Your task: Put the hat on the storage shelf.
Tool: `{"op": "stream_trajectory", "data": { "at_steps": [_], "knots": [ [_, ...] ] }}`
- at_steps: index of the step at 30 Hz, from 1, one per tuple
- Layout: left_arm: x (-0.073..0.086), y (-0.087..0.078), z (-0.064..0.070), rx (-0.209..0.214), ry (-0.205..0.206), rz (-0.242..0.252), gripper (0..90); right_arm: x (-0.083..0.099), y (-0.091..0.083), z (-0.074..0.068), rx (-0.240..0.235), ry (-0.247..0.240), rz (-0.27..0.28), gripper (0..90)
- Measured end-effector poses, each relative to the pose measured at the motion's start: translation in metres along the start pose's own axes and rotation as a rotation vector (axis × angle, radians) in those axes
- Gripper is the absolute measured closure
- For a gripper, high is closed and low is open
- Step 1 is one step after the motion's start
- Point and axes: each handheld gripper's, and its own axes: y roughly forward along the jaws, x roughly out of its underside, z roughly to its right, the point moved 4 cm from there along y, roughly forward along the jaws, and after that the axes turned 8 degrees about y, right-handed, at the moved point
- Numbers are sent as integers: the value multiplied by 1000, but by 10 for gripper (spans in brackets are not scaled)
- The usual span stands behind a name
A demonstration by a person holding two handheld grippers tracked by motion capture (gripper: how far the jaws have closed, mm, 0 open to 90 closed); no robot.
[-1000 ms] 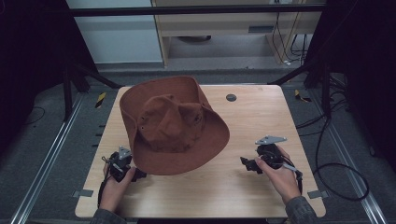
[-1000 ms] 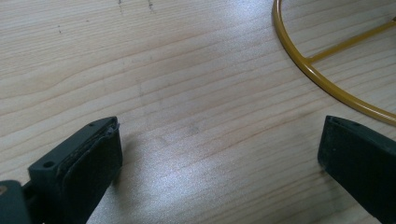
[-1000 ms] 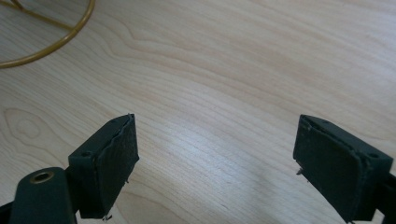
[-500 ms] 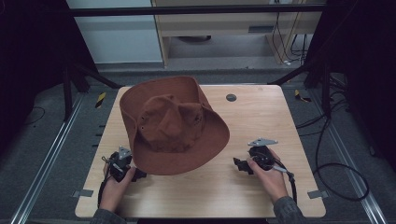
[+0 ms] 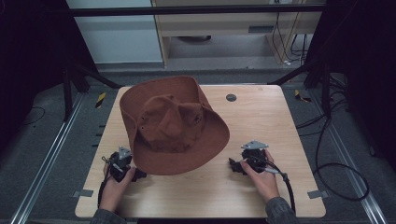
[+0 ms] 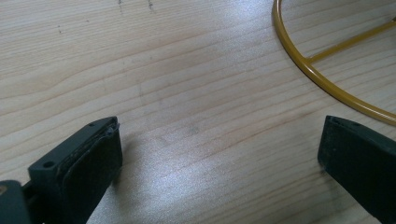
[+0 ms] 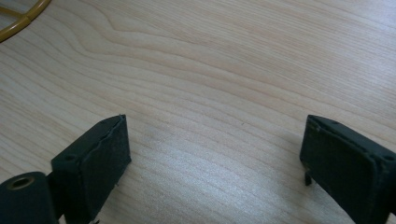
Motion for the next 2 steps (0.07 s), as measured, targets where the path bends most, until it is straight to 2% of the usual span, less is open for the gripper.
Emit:
{"op": "stream_trajectory", "data": {
  "at_steps": [2],
  "knots": [
    [0,0,0,0,0,0,0,0,0,0,-4,4,-3,77]
  ]
}}
